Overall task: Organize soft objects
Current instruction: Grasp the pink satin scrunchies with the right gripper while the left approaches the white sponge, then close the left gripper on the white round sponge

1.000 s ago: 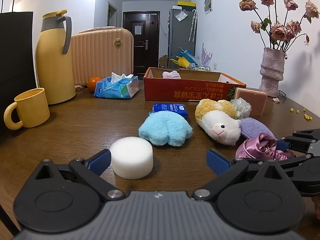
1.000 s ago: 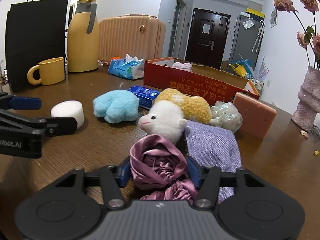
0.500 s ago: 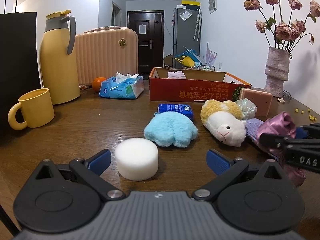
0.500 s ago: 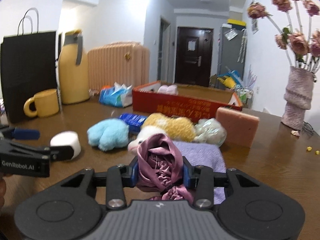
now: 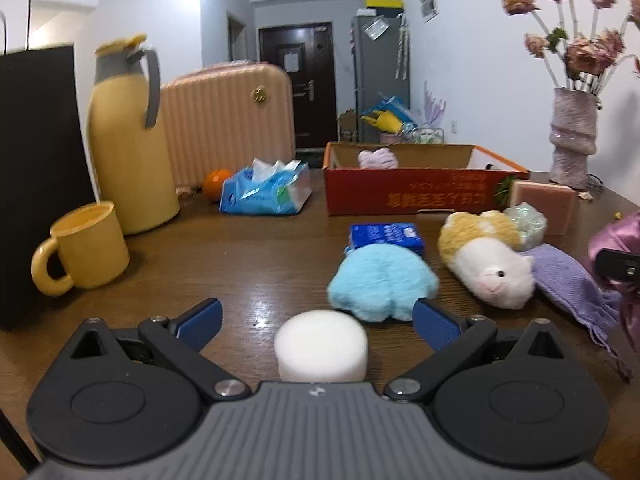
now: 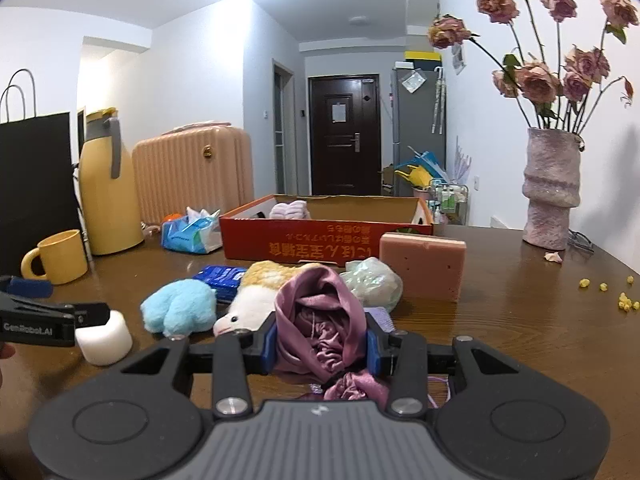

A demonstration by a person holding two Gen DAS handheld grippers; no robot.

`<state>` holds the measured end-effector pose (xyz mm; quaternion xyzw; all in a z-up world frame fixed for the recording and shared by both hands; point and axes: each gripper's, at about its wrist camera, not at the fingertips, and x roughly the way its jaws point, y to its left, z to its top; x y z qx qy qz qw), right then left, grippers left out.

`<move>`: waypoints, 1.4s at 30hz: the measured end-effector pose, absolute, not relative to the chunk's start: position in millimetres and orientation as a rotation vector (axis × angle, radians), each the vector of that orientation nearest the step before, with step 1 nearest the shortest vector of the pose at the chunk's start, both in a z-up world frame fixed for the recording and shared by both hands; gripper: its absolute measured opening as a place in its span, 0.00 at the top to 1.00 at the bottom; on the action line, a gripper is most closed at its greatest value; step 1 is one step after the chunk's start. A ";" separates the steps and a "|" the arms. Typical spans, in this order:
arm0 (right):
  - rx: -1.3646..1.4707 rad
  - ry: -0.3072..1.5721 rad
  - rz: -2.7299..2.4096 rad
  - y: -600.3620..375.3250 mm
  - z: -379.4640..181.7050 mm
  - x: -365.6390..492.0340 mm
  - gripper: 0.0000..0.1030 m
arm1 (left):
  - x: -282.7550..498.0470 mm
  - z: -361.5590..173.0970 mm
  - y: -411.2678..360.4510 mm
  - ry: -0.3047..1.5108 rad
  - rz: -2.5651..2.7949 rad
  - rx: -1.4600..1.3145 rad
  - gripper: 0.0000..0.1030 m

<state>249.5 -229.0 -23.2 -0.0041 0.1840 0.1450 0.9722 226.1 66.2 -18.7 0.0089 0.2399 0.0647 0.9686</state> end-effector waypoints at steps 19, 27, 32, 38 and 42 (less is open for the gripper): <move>0.002 0.385 0.254 -230.1 -25.1 252.5 0.61 | 240.4 -33.3 82.9 0.589 0.133 -0.066 0.00; 0.004 0.388 0.256 -229.3 -24.5 253.6 0.61 | 245.9 -37.2 79.2 0.618 0.101 -0.057 0.15; 0.004 0.392 0.255 -229.1 -25.2 254.3 0.61 | 258.1 -44.5 76.5 0.669 0.071 -0.051 0.43; 0.006 0.392 0.247 -229.9 -25.9 254.8 0.61 | 253.1 -42.0 77.3 0.632 0.063 -0.059 0.43; 0.009 0.392 0.243 -230.6 -26.4 255.7 0.61 | 251.7 -40.1 79.5 0.620 0.069 -0.073 0.43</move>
